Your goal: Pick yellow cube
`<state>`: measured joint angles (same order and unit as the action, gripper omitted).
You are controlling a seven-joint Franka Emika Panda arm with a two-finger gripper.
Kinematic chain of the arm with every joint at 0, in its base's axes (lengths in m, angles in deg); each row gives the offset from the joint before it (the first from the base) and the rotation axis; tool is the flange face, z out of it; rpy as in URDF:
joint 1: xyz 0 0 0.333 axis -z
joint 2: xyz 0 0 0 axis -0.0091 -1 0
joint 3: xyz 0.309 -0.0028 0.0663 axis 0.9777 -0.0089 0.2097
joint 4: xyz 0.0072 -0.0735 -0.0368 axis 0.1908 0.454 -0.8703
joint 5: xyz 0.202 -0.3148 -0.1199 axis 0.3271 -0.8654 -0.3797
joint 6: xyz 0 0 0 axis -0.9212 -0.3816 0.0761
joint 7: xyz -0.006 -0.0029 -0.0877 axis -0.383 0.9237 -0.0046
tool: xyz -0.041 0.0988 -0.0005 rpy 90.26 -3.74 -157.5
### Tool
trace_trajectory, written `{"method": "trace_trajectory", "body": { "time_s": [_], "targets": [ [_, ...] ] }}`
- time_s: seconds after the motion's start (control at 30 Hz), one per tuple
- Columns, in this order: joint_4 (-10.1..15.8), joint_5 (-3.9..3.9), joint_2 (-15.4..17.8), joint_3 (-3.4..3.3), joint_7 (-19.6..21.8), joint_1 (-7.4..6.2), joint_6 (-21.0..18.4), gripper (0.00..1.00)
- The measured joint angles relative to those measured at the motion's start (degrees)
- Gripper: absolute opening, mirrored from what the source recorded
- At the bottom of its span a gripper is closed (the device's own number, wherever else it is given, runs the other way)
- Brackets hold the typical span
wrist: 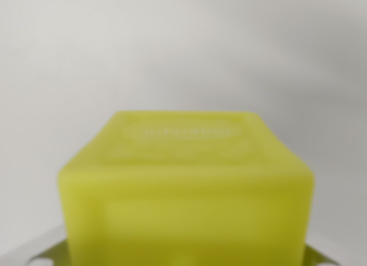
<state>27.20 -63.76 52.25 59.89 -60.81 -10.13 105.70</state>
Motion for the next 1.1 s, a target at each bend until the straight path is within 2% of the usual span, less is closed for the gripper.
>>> {"method": "trace_trajectory", "body": {
  "time_s": [0.8,1.1],
  "targets": [
    [-2.9,-0.37,4.2,0.0,0.2,0.04,-7.1,0.0],
    [-3.2,-0.39,4.5,0.0,0.3,0.04,-7.7,0.0]
  ]
}}
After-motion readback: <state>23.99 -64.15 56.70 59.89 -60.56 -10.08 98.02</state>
